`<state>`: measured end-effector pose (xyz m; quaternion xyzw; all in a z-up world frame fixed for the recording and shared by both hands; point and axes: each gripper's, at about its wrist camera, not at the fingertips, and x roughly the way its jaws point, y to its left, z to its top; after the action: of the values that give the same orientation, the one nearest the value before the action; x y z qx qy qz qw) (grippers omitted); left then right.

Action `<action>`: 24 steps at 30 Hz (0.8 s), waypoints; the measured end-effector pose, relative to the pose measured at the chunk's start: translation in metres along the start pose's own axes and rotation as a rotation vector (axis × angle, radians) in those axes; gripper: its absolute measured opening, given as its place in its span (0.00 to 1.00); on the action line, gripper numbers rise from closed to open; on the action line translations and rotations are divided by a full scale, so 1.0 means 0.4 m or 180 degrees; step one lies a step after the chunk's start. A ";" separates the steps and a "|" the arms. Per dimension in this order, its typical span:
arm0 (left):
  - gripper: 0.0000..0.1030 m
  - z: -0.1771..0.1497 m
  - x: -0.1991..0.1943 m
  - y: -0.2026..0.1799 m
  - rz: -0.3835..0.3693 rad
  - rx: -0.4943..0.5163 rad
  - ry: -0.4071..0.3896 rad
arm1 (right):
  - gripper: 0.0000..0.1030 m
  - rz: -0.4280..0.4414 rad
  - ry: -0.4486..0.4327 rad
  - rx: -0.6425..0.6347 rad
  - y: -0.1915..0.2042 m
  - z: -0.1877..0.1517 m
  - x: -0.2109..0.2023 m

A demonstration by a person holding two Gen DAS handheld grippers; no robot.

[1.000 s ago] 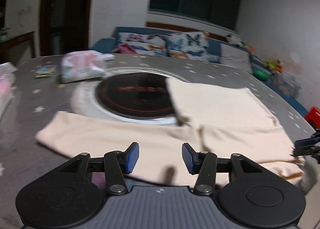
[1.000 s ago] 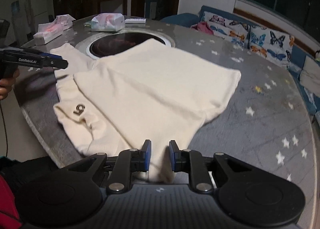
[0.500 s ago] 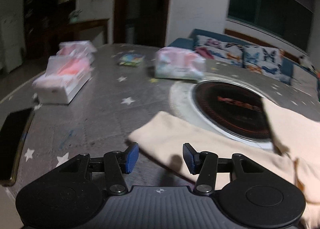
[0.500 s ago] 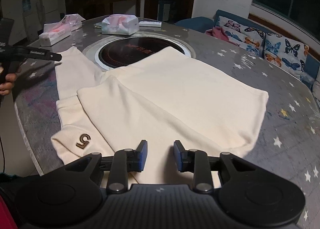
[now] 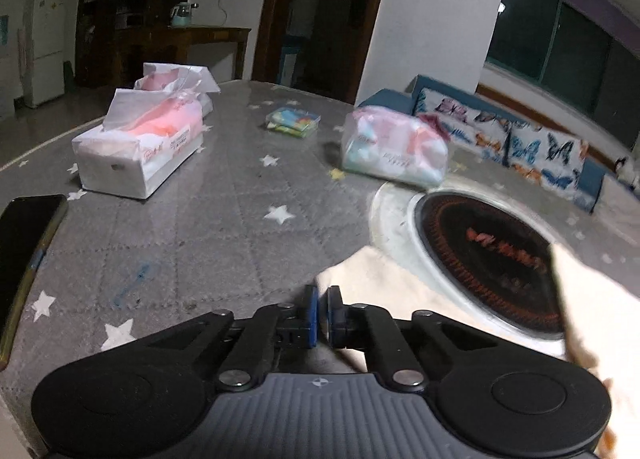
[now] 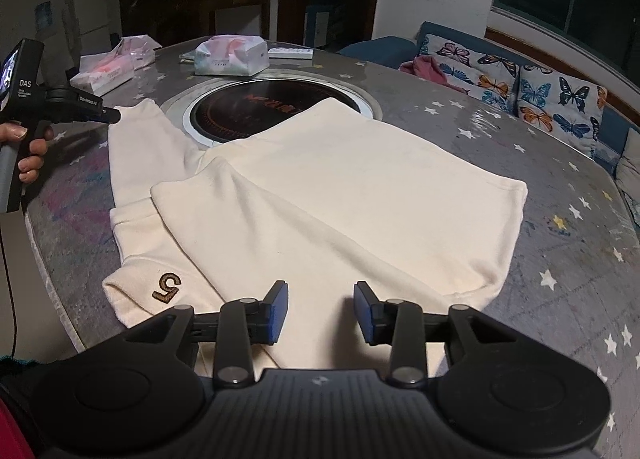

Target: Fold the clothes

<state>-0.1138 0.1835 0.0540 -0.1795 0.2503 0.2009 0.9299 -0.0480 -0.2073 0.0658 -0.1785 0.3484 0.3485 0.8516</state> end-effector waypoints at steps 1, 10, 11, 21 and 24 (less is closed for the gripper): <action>0.04 0.006 -0.014 -0.014 -0.0118 -0.0002 -0.0028 | 0.35 -0.0008 -0.0013 0.0013 -0.001 -0.001 -0.003; 0.04 0.055 -0.140 -0.144 -0.1184 -0.0017 -0.0278 | 0.35 -0.0074 -0.0135 0.0186 -0.027 -0.012 -0.031; 0.04 0.057 -0.154 -0.166 -0.1326 0.0010 -0.0282 | 0.35 -0.0078 -0.0152 0.0205 -0.030 -0.014 -0.034; 0.05 -0.052 -0.171 -0.426 -0.2496 0.0523 0.0185 | 0.35 -0.0146 -0.0247 0.0429 -0.066 -0.042 -0.074; 0.05 -0.104 -0.136 -0.480 -0.2586 0.0679 0.0480 | 0.35 -0.0190 -0.0227 0.0500 -0.076 -0.057 -0.082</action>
<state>-0.0845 -0.0144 0.0942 -0.1804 0.2460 -0.2225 0.9260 -0.0537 -0.2564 0.0754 -0.1090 0.3387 0.3007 0.8849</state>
